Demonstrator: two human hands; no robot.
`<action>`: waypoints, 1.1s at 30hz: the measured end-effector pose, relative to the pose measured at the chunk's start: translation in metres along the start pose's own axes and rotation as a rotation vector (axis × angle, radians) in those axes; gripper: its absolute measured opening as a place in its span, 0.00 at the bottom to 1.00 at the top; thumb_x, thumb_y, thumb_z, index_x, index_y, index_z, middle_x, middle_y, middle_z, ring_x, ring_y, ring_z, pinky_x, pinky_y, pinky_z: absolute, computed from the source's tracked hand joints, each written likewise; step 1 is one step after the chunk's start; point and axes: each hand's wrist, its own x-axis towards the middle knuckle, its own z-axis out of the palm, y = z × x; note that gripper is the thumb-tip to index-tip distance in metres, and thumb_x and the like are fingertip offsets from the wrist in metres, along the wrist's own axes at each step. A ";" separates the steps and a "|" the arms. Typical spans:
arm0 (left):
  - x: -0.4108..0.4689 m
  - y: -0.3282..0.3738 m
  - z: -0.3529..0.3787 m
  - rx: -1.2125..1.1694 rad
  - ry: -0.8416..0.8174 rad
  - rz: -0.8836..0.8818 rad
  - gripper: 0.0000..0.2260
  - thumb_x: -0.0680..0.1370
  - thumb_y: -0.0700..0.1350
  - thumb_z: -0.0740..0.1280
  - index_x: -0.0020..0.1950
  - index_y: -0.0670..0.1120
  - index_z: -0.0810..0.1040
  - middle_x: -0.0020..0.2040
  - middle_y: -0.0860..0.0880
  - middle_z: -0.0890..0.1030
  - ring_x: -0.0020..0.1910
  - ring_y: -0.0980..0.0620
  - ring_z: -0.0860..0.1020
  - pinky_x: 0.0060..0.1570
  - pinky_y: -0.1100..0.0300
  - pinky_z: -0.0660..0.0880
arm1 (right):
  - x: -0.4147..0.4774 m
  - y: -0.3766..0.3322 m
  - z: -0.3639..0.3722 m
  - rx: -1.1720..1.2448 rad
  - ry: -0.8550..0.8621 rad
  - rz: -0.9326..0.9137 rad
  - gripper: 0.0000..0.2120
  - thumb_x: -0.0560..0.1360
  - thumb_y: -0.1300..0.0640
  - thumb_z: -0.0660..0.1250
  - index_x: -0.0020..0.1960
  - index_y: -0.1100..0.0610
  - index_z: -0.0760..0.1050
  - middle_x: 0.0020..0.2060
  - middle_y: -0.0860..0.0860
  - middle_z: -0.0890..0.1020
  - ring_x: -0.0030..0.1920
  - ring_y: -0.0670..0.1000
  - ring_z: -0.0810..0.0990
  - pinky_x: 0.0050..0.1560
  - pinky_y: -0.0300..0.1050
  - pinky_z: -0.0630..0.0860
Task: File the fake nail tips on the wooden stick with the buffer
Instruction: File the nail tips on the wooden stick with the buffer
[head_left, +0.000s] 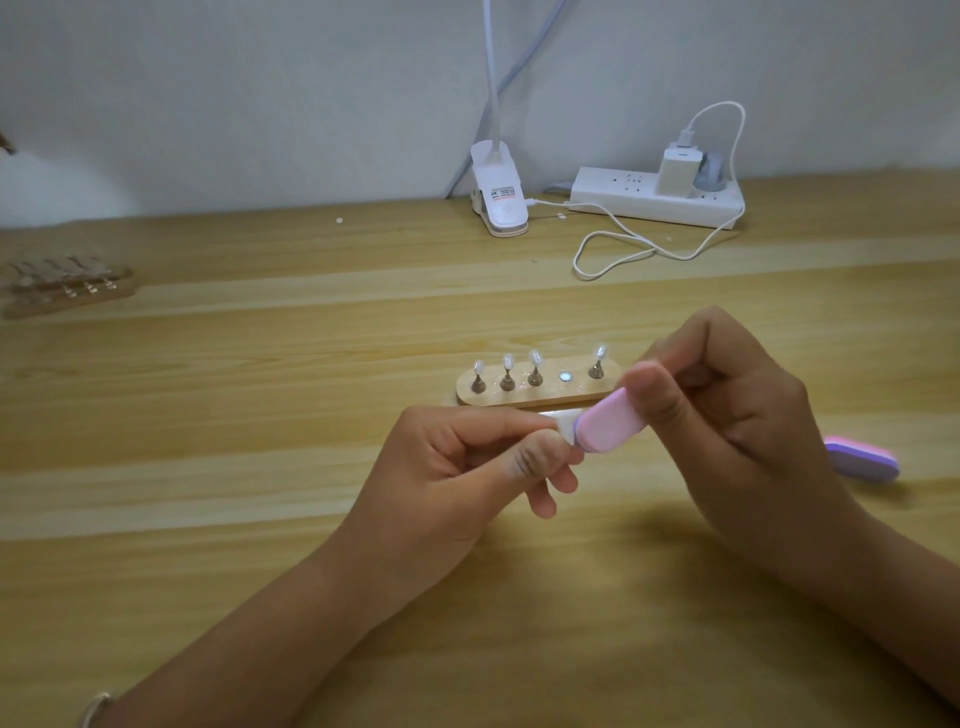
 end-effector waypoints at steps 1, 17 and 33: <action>0.000 0.000 0.000 0.010 -0.001 -0.011 0.08 0.76 0.41 0.68 0.45 0.38 0.85 0.35 0.45 0.83 0.31 0.51 0.79 0.31 0.71 0.71 | 0.002 -0.002 0.000 0.027 0.016 0.011 0.12 0.83 0.51 0.61 0.43 0.55 0.69 0.37 0.38 0.83 0.37 0.39 0.80 0.42 0.27 0.72; 0.000 0.000 0.001 0.089 -0.111 -0.126 0.08 0.79 0.45 0.66 0.45 0.45 0.84 0.35 0.46 0.82 0.31 0.50 0.80 0.26 0.61 0.64 | -0.001 0.002 0.001 -0.039 -0.096 -0.030 0.15 0.82 0.45 0.61 0.44 0.55 0.70 0.38 0.46 0.80 0.37 0.49 0.78 0.40 0.40 0.73; 0.001 -0.001 0.001 0.127 -0.126 -0.100 0.09 0.80 0.43 0.65 0.45 0.45 0.83 0.33 0.49 0.80 0.31 0.52 0.79 0.27 0.62 0.66 | -0.002 0.004 -0.002 -0.137 -0.138 -0.100 0.11 0.82 0.51 0.62 0.44 0.57 0.71 0.37 0.50 0.77 0.37 0.53 0.76 0.40 0.45 0.72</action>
